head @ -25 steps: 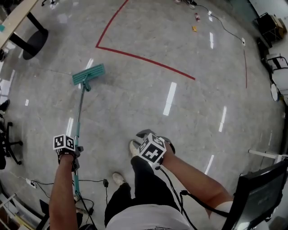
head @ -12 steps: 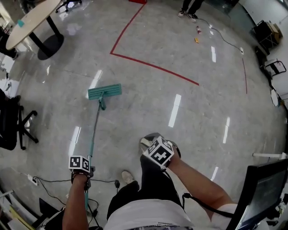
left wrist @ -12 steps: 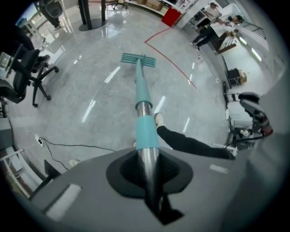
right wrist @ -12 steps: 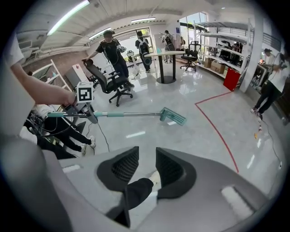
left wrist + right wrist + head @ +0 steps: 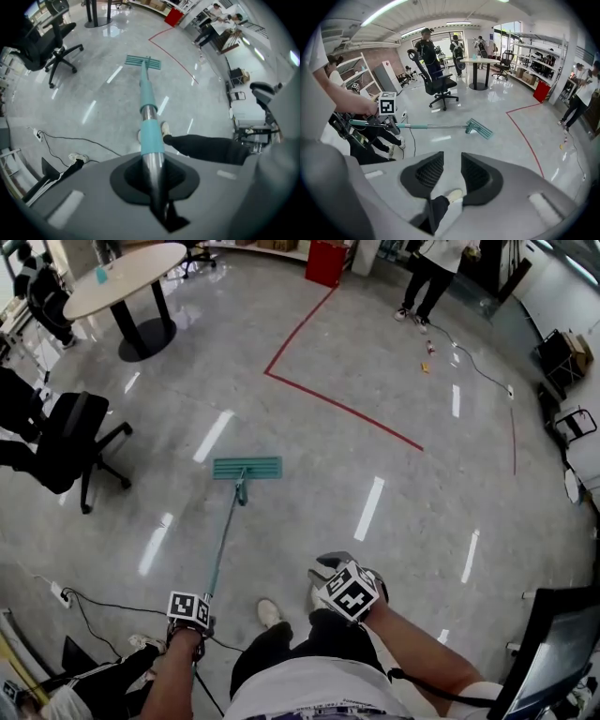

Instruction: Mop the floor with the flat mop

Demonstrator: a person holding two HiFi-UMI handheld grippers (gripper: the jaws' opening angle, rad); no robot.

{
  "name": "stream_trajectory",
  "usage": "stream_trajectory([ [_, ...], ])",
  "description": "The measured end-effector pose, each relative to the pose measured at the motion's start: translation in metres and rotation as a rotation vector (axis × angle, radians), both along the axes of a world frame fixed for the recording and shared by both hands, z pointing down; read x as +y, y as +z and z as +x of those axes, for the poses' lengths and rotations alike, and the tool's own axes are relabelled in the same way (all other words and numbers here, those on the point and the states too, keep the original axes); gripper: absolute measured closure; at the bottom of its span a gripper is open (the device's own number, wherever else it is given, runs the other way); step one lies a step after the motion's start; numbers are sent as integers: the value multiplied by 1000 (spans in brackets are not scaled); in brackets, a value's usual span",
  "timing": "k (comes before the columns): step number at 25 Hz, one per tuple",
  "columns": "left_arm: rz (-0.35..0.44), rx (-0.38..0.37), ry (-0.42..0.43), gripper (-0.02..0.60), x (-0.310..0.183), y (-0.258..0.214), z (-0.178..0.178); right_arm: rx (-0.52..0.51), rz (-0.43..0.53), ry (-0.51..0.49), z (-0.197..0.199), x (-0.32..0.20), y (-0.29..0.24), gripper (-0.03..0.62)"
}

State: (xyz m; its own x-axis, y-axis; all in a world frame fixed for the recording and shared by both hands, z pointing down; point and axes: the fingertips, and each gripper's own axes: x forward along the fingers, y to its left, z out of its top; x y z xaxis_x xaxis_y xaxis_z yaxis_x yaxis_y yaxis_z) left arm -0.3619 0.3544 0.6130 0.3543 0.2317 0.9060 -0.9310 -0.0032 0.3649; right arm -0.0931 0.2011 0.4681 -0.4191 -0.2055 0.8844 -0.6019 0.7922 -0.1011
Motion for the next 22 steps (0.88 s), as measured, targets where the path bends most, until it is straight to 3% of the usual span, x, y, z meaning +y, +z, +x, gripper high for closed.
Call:
stream_trajectory([
  [9, 22, -57, -10, 538, 78, -15, 20, -47, 67, -49, 23, 46, -16, 473],
  [18, 75, -52, -115, 538, 166, -48, 92, -90, 107, -90, 104, 122, -19, 473],
  [22, 63, -36, -161, 538, 212, -63, 122, -102, 119, -96, 133, 158, -30, 473],
])
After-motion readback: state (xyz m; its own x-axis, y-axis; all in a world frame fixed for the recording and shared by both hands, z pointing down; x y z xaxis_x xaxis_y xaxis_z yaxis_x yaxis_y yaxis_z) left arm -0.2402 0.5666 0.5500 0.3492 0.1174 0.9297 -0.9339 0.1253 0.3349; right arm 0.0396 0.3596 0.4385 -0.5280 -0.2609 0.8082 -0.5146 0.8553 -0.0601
